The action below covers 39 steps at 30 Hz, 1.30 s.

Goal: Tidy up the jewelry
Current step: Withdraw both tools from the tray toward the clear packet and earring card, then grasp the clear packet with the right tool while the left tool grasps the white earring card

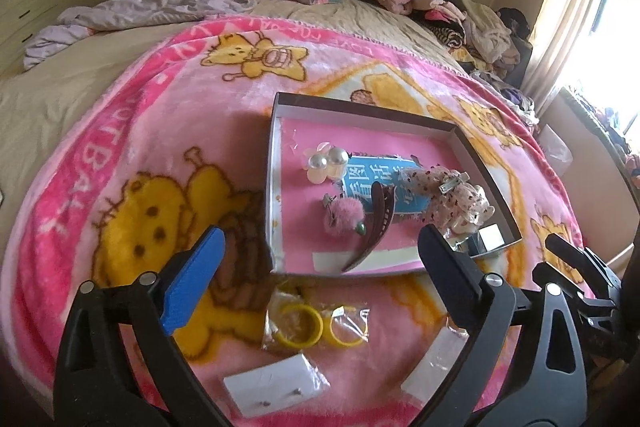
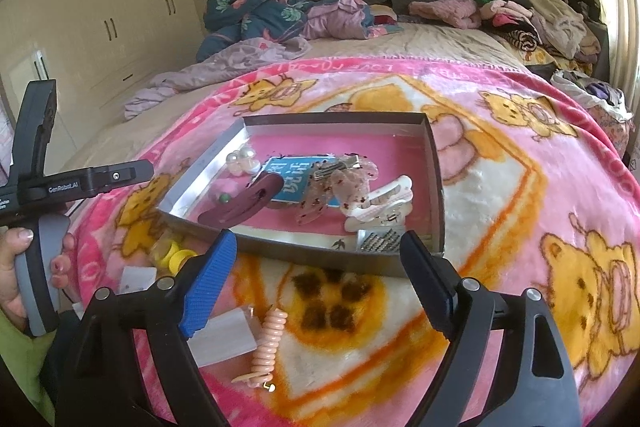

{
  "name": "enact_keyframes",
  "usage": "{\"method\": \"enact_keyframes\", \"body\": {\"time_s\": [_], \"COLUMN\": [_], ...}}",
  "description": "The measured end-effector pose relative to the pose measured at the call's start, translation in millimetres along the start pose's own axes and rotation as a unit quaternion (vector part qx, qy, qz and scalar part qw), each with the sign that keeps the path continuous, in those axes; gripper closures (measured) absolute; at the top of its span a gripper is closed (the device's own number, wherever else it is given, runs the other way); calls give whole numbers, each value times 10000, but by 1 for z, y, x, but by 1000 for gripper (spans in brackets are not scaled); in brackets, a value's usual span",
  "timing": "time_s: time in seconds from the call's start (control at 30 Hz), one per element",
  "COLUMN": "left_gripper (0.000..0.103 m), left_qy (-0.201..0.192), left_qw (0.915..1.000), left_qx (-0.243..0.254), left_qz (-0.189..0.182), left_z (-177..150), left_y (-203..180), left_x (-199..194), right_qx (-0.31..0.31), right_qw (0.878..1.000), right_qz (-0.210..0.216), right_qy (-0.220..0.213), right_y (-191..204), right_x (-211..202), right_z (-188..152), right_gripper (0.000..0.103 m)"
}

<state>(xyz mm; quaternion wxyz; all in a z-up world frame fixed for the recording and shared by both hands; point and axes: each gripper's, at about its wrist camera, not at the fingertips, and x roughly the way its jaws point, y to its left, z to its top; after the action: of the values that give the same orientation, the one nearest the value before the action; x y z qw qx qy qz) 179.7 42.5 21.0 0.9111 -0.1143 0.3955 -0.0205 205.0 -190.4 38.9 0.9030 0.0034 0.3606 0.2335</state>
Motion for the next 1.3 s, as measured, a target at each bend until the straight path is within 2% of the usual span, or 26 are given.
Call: {"method": "enact_keyframes", "body": {"time_s": [0.4, 1.3], "left_gripper": [10, 10], "left_qy": [11, 152], "left_qw": [10000, 9990], "left_qx": [-6, -170], "left_qz": [25, 393], "left_z": [-26, -77], "left_y": [8, 37], "left_x": [-17, -40], "right_qx": [-204, -689], "right_qw": [9996, 9943], "right_qz": [175, 639], "right_qy": [129, 509], "right_y": [25, 71], "right_x": [-3, 8], "right_z": [-13, -44], "right_gripper": [18, 18]}}
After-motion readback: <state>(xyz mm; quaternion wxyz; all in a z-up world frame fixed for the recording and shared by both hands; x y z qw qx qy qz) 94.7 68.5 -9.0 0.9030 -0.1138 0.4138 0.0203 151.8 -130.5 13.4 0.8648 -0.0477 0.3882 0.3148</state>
